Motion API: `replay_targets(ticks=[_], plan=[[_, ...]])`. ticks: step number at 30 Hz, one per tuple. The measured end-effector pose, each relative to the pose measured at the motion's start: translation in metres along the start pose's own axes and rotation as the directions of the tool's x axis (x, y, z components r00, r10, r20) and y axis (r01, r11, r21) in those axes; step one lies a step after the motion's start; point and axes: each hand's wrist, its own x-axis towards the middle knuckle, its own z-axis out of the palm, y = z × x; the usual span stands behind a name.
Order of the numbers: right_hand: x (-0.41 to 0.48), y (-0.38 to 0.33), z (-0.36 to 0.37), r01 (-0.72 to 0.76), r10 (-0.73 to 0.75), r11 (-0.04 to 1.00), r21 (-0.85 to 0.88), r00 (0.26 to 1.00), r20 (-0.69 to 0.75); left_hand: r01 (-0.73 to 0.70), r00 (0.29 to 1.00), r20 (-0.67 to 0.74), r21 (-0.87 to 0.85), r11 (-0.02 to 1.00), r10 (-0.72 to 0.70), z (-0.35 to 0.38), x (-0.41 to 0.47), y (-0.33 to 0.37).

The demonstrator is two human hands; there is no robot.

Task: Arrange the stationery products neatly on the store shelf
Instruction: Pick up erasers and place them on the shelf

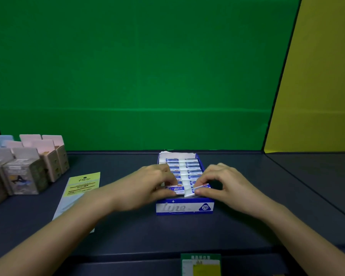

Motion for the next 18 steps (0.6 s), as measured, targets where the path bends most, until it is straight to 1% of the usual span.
replay_targets(ticks=[5, 8, 12, 14, 18], plan=[[0.004, -0.006, -0.008, 0.015, -0.013, 0.999, -0.039, 0.998, 0.06, -0.006, 1.0, -0.011, 0.008, 1.0, 0.006, -0.002, 0.003, -0.001], [0.01, -0.01, -0.013, 0.025, -0.008, 0.99, -0.138, 0.992, 0.127, -0.009, 1.0, -0.015, -0.011, 1.0, 0.009, -0.003, 0.007, -0.001], [0.016, -0.013, -0.017, 0.028, 0.006, 0.982, -0.188, 0.985, 0.175, 0.015, 0.999, -0.041, -0.084, 0.996, -0.019, -0.001, 0.01, -0.004], [0.018, -0.013, -0.017, 0.015, 0.016, 0.986, -0.166, 0.983, 0.184, 0.027, 0.998, -0.054, -0.128, 0.991, -0.034, 0.0, 0.01, -0.006], [0.021, -0.011, -0.016, -0.04, 0.048, 0.998, -0.037, 0.975, 0.219, 0.046, 0.997, -0.05, -0.21, 0.977, -0.058, 0.002, 0.01, -0.008]])
